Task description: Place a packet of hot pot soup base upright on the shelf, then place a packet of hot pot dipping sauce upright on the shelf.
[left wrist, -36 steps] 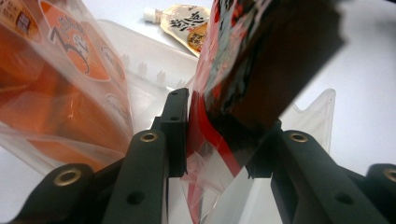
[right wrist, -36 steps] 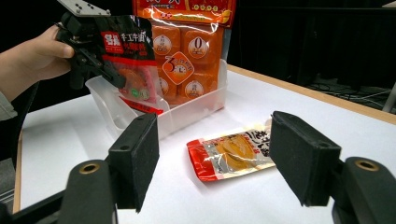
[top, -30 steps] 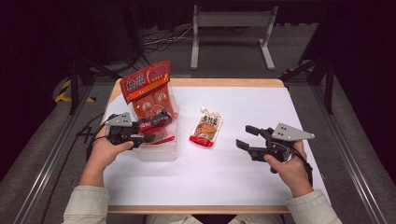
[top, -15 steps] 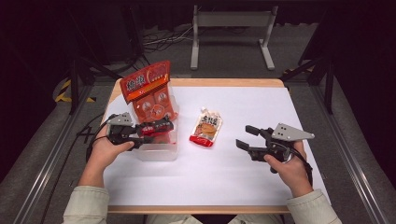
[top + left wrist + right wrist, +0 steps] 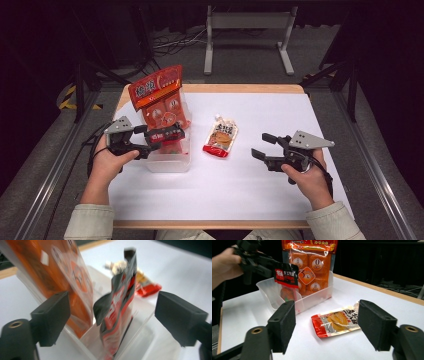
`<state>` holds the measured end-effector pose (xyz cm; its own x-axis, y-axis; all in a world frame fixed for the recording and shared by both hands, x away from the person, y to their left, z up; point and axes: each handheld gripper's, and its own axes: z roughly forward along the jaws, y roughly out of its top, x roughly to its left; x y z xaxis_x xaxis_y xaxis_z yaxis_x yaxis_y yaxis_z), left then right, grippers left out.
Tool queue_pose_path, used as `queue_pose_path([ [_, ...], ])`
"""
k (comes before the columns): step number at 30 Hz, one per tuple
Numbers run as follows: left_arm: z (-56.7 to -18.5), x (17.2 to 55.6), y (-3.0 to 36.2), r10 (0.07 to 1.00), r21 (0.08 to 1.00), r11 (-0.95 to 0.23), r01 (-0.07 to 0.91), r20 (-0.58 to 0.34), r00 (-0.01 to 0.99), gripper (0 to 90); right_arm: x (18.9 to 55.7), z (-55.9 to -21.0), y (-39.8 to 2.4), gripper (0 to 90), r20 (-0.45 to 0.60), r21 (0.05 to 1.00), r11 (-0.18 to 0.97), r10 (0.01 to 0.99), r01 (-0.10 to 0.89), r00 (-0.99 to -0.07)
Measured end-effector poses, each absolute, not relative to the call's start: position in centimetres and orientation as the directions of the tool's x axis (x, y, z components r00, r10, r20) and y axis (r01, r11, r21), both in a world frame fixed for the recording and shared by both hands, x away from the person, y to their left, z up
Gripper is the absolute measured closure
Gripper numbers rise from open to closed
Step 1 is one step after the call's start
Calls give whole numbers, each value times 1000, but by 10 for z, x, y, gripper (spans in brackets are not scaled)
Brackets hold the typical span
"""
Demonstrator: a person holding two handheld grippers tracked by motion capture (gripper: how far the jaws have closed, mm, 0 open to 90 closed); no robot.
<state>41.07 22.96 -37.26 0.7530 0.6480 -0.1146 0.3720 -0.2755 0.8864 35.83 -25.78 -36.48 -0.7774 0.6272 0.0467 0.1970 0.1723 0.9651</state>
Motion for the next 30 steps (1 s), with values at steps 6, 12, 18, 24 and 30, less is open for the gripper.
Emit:
queue_pose_path([
  [6,-360,385,231,710,891,-268,367,-75,701,85,362,-366,-260,290,58,960,169,657,222,-751],
  [12,-353,369,227,749,878,-312,363,-9,663,71,364,-369,-259,283,54,955,183,670,235,-741],
  [18,-342,352,223,707,902,-258,345,-67,704,77,368,-370,-258,284,73,951,172,684,258,-726],
  [24,-337,341,214,648,907,-276,318,-69,759,84,382,-374,-251,283,89,935,189,693,299,-716],
  [30,-335,336,208,610,906,-278,319,-90,787,84,405,-379,-236,273,105,917,209,693,339,-714],
])
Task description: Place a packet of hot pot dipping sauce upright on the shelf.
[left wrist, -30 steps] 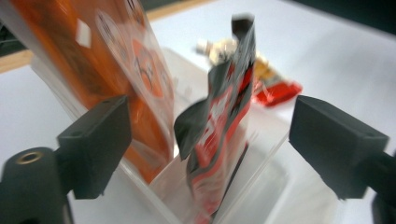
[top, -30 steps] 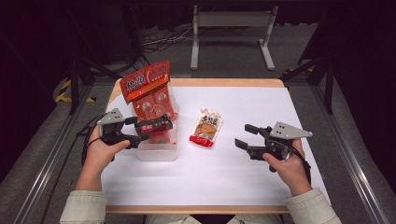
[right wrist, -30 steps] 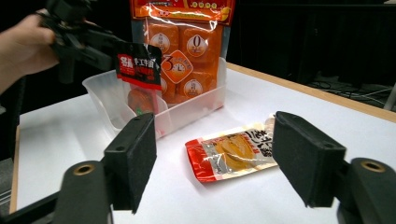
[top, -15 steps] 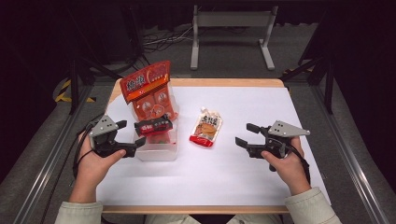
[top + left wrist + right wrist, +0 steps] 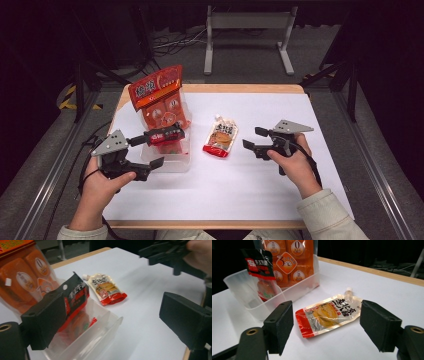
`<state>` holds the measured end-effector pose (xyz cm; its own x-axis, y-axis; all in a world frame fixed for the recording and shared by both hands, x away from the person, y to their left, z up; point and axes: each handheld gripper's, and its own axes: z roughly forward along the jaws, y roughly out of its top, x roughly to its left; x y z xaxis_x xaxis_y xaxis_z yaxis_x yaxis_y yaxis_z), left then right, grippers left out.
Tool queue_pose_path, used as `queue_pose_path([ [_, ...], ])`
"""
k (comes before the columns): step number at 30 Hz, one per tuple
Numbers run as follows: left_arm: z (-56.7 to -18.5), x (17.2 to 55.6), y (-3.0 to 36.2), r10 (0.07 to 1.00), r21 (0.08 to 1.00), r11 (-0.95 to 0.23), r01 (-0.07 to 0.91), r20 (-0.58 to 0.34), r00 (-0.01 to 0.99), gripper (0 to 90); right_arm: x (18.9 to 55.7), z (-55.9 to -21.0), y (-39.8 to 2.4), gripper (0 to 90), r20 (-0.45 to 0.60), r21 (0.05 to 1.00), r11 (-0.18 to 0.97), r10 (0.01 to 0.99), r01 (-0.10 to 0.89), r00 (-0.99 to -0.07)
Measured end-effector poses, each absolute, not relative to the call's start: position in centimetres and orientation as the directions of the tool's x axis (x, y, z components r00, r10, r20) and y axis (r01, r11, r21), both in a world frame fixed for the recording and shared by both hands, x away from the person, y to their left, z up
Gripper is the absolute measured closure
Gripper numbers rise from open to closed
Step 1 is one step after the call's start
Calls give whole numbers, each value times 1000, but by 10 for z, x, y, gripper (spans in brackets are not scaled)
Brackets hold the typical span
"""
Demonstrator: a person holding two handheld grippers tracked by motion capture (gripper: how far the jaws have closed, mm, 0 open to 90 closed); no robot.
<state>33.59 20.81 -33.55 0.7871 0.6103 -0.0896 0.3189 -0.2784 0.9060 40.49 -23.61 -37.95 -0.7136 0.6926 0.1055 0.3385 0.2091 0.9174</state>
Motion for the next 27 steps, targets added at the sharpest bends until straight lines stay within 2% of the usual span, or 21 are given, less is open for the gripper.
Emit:
queue_pose_path([
  [15,-345,321,196,557,890,-322,324,-99,825,158,470,-405,-210,248,169,858,220,733,464,-659],
  [21,-350,315,193,561,891,-309,331,-110,820,162,492,-421,-204,289,158,836,228,771,500,-616],
  [27,-354,312,192,553,881,-333,336,-106,826,165,506,-431,-192,277,144,811,255,786,527,-602],
])
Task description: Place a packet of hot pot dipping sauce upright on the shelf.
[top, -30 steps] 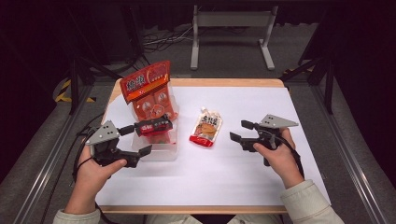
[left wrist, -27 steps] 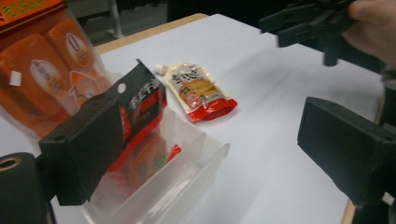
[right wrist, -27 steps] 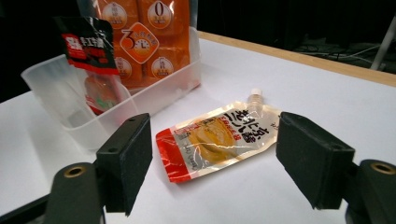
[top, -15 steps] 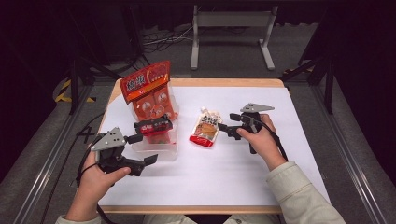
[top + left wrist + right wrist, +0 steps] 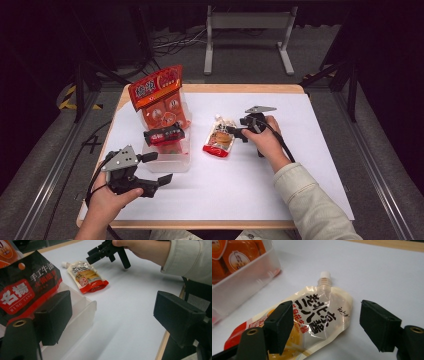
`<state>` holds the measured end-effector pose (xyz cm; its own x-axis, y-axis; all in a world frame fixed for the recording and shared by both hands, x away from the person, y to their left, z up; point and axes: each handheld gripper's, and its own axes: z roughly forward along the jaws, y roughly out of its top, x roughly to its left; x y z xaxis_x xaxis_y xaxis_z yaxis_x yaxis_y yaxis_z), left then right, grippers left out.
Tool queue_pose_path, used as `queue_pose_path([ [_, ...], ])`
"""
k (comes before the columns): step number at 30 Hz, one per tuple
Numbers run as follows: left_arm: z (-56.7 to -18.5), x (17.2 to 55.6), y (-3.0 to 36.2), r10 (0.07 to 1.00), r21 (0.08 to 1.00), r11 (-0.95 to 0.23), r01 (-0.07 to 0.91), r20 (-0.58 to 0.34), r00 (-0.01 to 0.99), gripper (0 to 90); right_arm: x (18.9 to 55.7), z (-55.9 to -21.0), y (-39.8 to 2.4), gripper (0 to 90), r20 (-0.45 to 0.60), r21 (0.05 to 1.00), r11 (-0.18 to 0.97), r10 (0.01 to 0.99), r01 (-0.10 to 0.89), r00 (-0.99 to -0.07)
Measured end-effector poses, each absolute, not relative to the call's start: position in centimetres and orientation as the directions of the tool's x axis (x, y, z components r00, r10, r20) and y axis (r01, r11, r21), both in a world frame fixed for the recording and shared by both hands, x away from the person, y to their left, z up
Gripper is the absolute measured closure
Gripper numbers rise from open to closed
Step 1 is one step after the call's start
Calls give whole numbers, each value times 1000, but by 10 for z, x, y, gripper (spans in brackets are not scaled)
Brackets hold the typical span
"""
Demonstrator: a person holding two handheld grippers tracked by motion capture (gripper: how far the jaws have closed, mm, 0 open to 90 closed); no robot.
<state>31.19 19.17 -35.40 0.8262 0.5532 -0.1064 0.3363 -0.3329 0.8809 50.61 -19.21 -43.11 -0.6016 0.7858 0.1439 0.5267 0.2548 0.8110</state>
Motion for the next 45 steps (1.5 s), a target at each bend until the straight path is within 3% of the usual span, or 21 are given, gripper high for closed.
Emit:
queue_pose_path([
  [10,-359,314,192,553,869,-338,360,-126,824,169,516,-440,-180,262,120,785,294,791,545,-599],
  [17,-361,315,190,556,863,-348,366,-125,822,169,519,-447,-174,236,167,751,284,792,596,-587],
  [20,-363,317,189,553,857,-355,372,-128,823,169,518,-446,-171,301,136,748,297,807,594,-575],
  [23,-364,318,187,550,856,-358,372,-129,825,169,516,-446,-170,432,111,751,306,815,585,-569],
  [24,-364,318,186,547,856,-360,371,-128,827,169,516,-446,-170,432,111,751,306,815,585,-569],
  [27,-364,318,186,547,857,-357,371,-129,827,169,515,-445,-171,700,68,745,334,823,578,-563],
  [28,-364,318,186,547,858,-352,373,-135,826,169,515,-445,-171,700,68,745,334,823,578,-563],
  [29,-363,319,187,547,859,-352,371,-133,827,168,514,-441,-169,844,35,720,377,819,582,-573],
  [36,-365,321,187,548,856,-344,385,-150,823,167,512,-437,-164,886,-19,701,438,800,562,-600],
  [45,-366,324,187,551,857,-337,391,-157,820,168,499,-405,-171,896,53,782,359,775,509,-629],
])
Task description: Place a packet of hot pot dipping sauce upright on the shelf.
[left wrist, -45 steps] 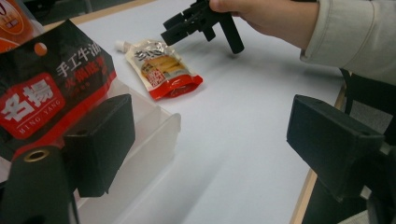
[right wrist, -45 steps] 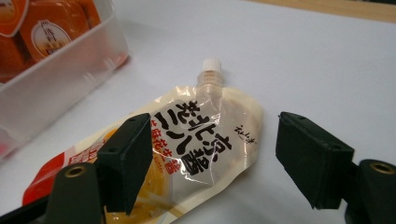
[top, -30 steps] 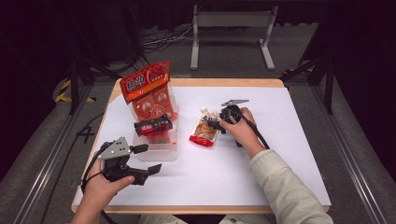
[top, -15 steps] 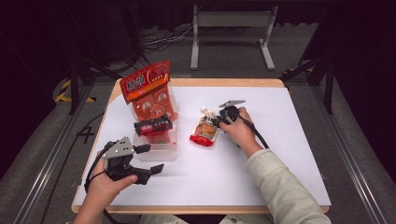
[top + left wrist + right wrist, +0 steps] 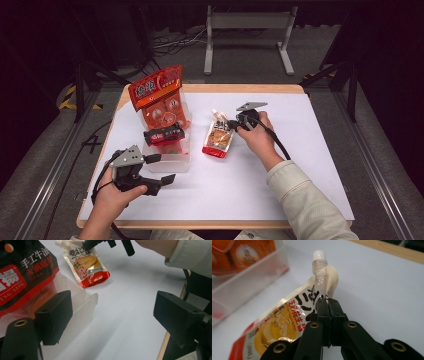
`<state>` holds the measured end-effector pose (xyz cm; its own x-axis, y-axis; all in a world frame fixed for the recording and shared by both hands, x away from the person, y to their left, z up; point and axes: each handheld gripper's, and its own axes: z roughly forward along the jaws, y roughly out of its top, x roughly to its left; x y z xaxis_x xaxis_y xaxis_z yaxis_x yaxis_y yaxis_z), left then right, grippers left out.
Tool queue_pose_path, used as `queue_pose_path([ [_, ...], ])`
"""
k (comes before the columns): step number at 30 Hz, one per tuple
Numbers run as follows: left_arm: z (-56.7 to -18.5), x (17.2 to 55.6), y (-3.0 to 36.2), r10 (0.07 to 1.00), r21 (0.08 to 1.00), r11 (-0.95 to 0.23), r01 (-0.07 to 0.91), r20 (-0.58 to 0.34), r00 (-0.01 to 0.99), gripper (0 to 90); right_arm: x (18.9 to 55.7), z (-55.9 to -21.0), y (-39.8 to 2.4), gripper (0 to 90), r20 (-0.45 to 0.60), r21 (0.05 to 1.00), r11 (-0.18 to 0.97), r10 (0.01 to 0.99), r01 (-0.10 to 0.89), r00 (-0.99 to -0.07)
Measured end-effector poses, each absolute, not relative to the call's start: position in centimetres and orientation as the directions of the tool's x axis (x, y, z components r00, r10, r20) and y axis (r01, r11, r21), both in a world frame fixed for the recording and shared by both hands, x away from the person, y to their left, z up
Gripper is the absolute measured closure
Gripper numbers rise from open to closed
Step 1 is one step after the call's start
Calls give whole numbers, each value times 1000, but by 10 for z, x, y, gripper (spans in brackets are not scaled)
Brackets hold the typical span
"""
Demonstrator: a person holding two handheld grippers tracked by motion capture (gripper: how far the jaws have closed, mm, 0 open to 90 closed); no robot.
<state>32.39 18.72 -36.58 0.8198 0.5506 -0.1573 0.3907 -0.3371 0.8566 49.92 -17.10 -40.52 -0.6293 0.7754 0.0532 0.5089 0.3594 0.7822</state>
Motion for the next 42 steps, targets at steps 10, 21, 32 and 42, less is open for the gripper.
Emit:
queue_pose_path([
  [10,-366,326,181,544,856,-336,393,-165,823,170,462,-360,-166,900,17,857,363,688,365,-725],
  [21,-366,332,174,526,857,-345,384,-162,835,168,427,-332,-173,900,-73,894,384,631,229,-772],
  [32,-367,336,163,504,858,-349,377,-167,847,153,384,-307,-190,900,-86,933,335,556,128,-827],
  [42,-370,336,153,461,874,-336,351,-172,870,129,356,-295,-203,900,-98,954,295,497,61,-862],
])
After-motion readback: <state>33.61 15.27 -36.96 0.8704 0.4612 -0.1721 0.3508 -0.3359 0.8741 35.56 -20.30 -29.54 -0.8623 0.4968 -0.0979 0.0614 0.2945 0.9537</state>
